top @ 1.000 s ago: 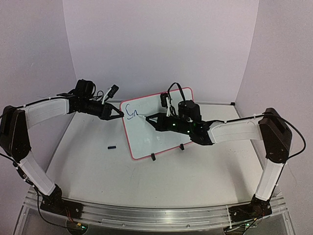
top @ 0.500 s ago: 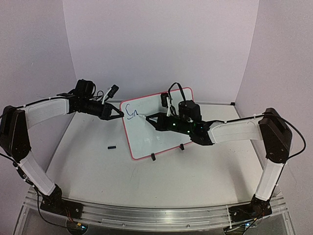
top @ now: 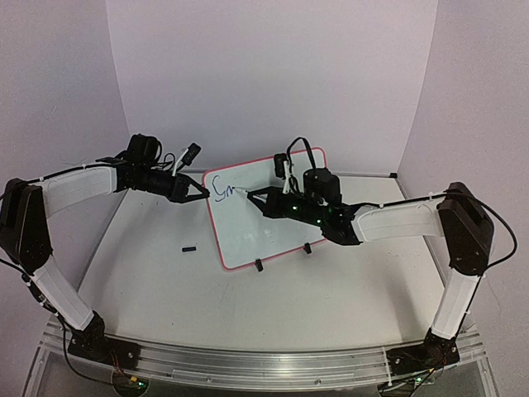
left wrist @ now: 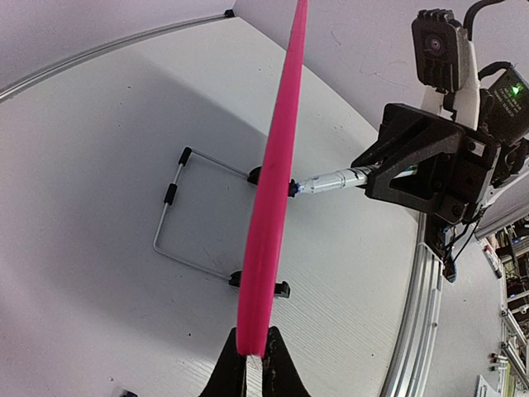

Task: Write a sentence on the whiteboard

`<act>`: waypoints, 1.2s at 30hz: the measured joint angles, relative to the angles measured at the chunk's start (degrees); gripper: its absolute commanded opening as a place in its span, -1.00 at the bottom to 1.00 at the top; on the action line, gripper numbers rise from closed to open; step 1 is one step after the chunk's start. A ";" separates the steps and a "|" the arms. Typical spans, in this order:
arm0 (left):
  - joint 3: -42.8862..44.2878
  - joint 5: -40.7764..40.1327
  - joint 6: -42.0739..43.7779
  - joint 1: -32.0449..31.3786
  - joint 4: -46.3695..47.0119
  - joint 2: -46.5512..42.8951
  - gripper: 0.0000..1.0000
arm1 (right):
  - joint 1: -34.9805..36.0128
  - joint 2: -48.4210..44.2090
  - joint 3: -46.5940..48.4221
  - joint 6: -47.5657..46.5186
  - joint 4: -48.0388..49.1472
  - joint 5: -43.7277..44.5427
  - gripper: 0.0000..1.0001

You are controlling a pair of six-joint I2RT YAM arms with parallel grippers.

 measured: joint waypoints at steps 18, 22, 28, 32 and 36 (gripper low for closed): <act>0.00 -0.28 0.20 -0.22 -0.07 -0.11 -1.00 | -0.28 -0.85 -1.60 1.07 1.92 1.53 -1.00; 0.00 -0.31 0.39 -0.22 -0.11 -0.11 -1.00 | -0.39 -0.98 -2.69 1.53 2.78 1.53 -1.00; 0.00 -0.39 0.39 -0.22 -0.11 -0.11 -1.00 | -0.39 -0.98 -3.65 2.10 3.28 1.44 -1.00; 0.00 -0.46 0.39 -0.22 -0.11 -0.11 -1.00 | -0.39 -1.01 -4.17 2.43 3.50 1.33 -1.00; 0.00 -0.44 0.39 -0.24 -0.11 -0.11 -1.00 | -0.39 -1.18 -4.55 2.71 3.61 1.31 -1.00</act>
